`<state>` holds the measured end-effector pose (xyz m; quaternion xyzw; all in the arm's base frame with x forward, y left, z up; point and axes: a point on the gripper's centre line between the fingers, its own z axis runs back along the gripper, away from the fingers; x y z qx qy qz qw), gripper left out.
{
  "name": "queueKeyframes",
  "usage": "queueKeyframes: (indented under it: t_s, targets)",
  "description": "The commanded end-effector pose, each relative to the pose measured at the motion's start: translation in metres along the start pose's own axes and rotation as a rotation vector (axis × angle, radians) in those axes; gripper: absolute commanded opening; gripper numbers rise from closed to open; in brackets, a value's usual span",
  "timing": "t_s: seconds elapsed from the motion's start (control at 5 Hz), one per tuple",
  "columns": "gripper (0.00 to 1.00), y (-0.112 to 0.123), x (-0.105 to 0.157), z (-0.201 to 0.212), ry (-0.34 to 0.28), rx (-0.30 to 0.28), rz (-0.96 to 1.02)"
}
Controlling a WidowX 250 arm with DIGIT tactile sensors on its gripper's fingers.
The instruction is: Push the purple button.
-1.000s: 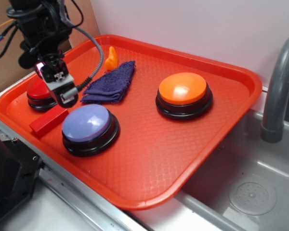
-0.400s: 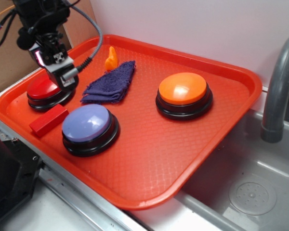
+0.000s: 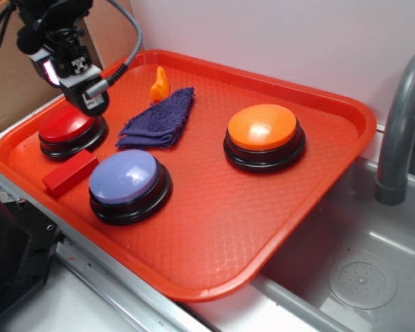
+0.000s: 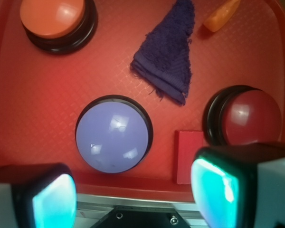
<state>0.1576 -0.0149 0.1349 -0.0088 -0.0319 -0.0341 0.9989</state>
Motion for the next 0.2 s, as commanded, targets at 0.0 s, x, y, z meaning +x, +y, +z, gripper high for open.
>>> queueKeyframes:
  t_s: [0.0]
  targets:
    - [1.0, -0.0004, 0.0075, 0.0169, -0.043, 0.002, 0.005]
